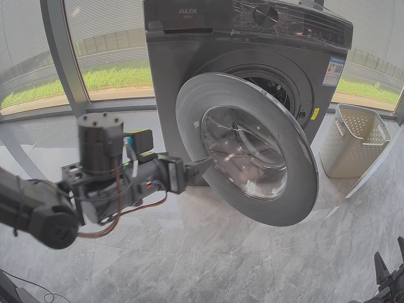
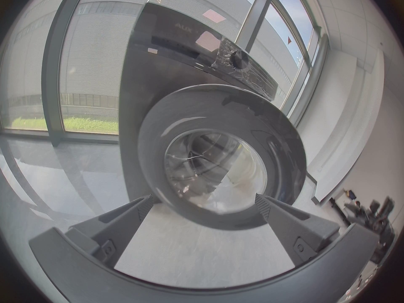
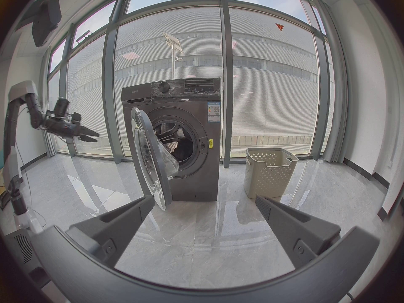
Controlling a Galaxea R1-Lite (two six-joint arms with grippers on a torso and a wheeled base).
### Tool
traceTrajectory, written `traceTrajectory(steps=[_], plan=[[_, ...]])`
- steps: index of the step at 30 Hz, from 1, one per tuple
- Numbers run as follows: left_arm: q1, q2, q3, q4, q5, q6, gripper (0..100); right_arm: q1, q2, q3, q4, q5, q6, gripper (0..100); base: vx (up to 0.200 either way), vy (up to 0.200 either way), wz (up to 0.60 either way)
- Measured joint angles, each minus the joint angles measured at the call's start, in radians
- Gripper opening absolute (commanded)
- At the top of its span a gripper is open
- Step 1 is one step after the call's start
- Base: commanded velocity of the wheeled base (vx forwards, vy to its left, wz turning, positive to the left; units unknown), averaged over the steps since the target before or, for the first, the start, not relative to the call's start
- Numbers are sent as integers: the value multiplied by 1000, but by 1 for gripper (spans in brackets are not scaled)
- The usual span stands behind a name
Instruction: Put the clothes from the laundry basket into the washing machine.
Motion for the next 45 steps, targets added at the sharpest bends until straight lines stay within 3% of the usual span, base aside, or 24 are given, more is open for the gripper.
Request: traceTrajectory(steps=[7,13,20,26,30,33,34,36,39,45], plan=[[30,-394,375,9,20,120,100,0,0,0,0,0,0,100,0,0,0],[109,-662,540,52,25,169,100,0,0,0,0,0,0,100,0,0,0],[257,-1000,668,181,20,209,100,0,0,0,0,1,-1,100,0,0,0],[444,-1321,747,432,5,236,100,-1,0,0,-6,15,-2,100,0,0,0],[561,-1490,777,533,-1,252,100,0,0,-32,-41,75,14,100,0,0,0],[611,-1577,791,560,-6,267,100,1,11,-101,-57,157,33,100,0,0,0],[624,-1602,795,565,-6,271,100,1,26,-131,-60,206,43,100,0,0,0],[639,-1632,799,574,-3,274,100,3,72,-167,-65,278,65,100,0,0,0],[648,-1652,801,583,10,273,100,4,146,-183,-86,340,82,100,0,0,0],[657,-1675,802,605,9,265,100,27,389,-191,-242,431,78,100,0,0,0]])
